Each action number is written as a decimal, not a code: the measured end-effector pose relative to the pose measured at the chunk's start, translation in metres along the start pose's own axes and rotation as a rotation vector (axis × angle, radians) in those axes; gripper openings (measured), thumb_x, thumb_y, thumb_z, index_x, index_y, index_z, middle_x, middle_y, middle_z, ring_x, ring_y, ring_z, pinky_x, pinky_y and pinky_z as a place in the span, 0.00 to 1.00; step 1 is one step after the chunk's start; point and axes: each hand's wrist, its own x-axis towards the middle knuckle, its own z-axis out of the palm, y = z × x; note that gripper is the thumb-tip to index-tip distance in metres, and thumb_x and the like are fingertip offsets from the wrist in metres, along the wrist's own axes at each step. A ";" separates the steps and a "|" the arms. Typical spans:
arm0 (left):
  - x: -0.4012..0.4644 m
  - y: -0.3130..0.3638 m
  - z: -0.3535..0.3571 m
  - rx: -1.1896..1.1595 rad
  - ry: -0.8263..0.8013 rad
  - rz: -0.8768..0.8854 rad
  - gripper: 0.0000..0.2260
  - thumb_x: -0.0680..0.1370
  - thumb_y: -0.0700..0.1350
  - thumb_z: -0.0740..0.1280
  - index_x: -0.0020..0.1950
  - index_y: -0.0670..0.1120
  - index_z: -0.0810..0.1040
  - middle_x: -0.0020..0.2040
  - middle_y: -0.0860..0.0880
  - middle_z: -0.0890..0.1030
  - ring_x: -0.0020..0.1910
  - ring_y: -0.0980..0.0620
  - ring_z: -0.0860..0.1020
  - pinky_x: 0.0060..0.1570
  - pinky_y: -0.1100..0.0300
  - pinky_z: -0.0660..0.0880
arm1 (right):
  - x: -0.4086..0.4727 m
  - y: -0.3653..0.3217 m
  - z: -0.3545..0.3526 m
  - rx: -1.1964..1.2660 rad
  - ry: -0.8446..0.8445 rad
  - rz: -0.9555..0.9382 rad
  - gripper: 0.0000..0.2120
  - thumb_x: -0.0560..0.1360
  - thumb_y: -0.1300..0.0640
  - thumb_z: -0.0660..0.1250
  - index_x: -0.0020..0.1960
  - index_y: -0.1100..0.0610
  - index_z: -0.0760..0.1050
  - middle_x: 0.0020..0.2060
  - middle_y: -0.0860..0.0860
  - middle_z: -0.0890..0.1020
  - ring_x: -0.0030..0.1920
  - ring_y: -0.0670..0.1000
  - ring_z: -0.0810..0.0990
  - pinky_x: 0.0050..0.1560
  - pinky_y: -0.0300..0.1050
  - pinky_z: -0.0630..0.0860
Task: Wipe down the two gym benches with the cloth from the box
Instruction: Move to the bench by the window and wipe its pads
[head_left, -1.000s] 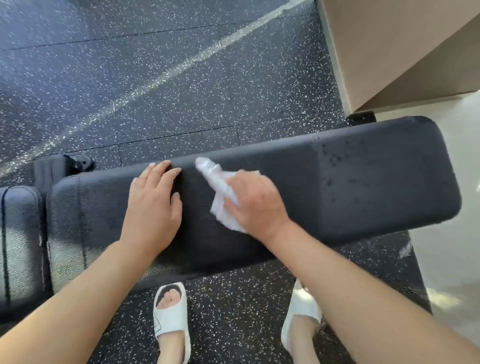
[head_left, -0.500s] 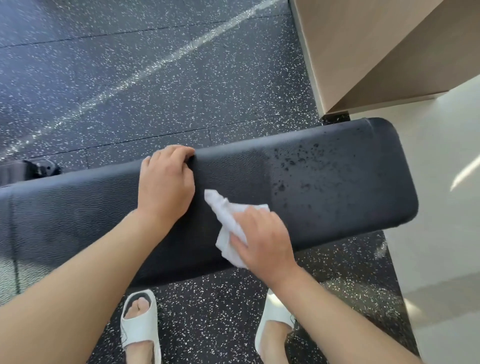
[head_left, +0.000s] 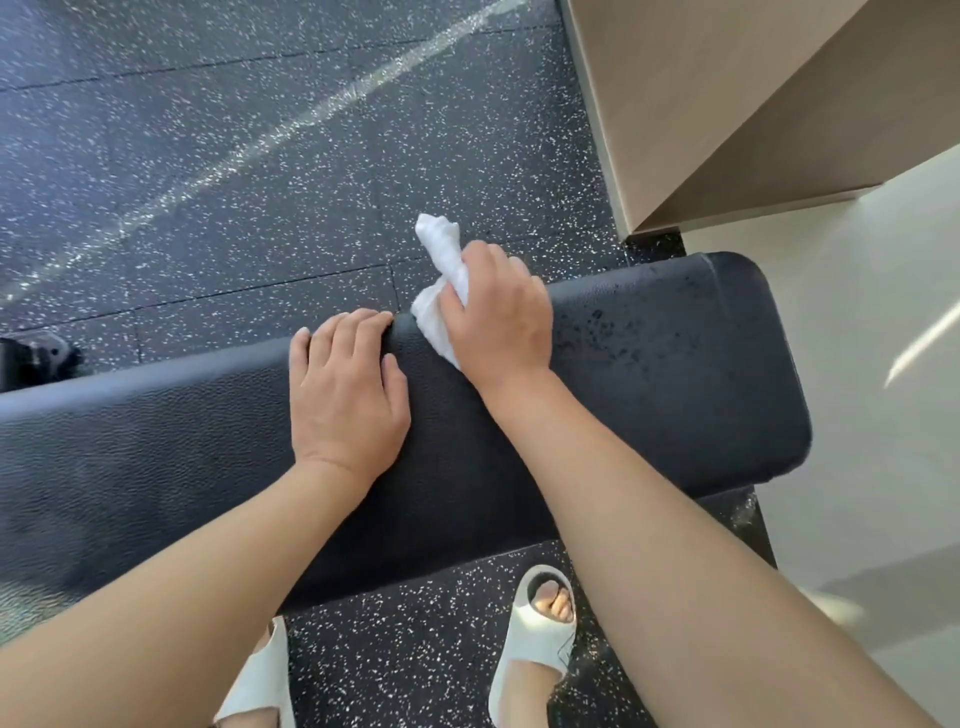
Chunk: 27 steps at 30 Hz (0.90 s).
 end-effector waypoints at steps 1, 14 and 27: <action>0.000 0.001 0.000 -0.001 -0.005 -0.003 0.20 0.82 0.48 0.57 0.72 0.47 0.74 0.71 0.47 0.77 0.73 0.43 0.72 0.78 0.41 0.60 | -0.002 -0.011 0.004 0.017 0.003 -0.004 0.08 0.78 0.52 0.67 0.50 0.57 0.75 0.42 0.53 0.79 0.42 0.58 0.77 0.43 0.52 0.68; 0.000 0.003 0.002 0.005 0.000 -0.019 0.20 0.81 0.49 0.57 0.72 0.47 0.73 0.70 0.47 0.77 0.72 0.42 0.71 0.80 0.43 0.57 | 0.012 0.097 -0.038 -0.096 0.066 0.179 0.08 0.78 0.52 0.65 0.49 0.57 0.72 0.44 0.55 0.78 0.44 0.60 0.76 0.42 0.50 0.62; 0.000 -0.001 0.008 0.003 0.027 -0.009 0.20 0.80 0.48 0.56 0.71 0.47 0.73 0.70 0.48 0.77 0.71 0.43 0.71 0.80 0.44 0.56 | -0.020 0.047 -0.018 -0.012 0.149 -0.196 0.11 0.72 0.56 0.70 0.52 0.54 0.73 0.36 0.53 0.76 0.36 0.57 0.74 0.35 0.54 0.74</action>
